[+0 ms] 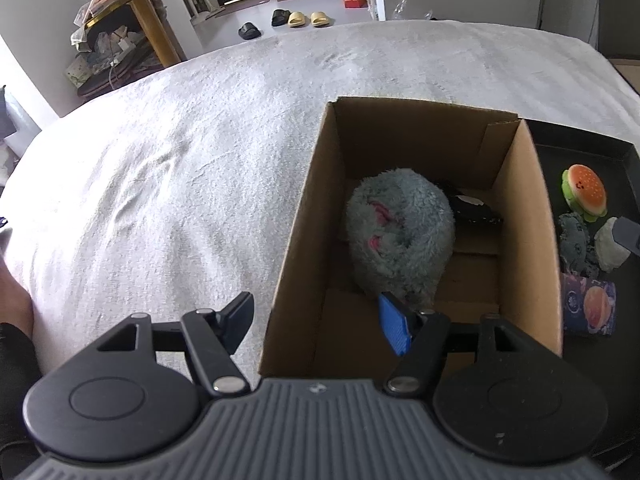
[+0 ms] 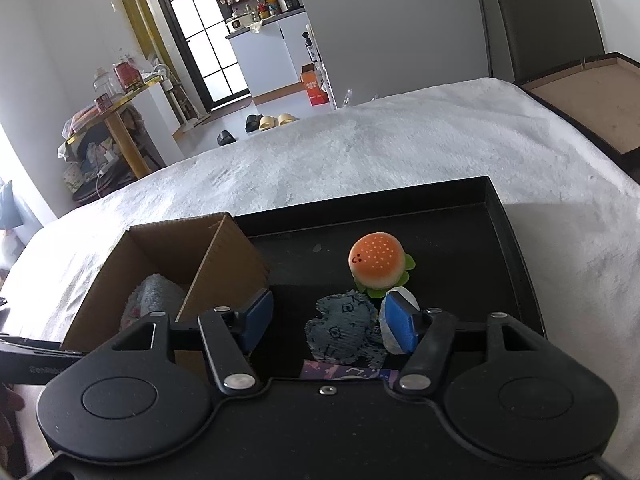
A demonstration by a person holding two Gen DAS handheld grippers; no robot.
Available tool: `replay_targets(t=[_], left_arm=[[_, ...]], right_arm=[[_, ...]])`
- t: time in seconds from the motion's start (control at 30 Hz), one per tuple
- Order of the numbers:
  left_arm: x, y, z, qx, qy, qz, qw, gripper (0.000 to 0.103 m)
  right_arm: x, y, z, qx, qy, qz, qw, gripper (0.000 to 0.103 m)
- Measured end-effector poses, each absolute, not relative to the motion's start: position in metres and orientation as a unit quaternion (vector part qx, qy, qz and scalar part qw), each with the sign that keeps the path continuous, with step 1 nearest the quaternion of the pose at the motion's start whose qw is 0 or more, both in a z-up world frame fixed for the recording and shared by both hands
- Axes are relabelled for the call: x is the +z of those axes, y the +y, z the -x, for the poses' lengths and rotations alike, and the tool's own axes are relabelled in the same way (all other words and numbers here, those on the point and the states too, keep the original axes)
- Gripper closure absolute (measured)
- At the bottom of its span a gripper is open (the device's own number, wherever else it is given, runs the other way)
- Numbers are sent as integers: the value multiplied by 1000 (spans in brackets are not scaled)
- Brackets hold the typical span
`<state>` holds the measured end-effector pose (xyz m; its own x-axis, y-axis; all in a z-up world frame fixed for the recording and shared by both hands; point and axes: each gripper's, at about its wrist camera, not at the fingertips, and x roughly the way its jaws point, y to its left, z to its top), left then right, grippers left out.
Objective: Organize soft objects
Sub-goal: 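Lower the right gripper onto the white plastic-wrapped item and close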
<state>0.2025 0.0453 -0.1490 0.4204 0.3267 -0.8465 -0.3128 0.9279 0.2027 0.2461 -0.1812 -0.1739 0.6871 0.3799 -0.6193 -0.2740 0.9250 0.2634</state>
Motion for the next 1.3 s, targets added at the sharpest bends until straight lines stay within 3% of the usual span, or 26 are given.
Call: replay_targets(t=[0.63,0.7,0.73,0.77,1.3], left_arm=[[-150,43,-227,208,499,-26,841,36],[-151,43,-229,208,500,-27,840,36],[-152,43,-230,208,502,-27,839,36],[-152,43,-230,208,502,-27,839,36],[-151,49,-220,200,507,1,838,36]], right_arm=[[-220,-193,-272,141,374,-100,911,40],[-226,-198,-275,125,383,-103,909,49],[-230,-201,-277,119,389,-104,908,73],[-233,-203,-278,113,393,-105,907,76],[-220,-209,-262,111,386,-108,909,77]])
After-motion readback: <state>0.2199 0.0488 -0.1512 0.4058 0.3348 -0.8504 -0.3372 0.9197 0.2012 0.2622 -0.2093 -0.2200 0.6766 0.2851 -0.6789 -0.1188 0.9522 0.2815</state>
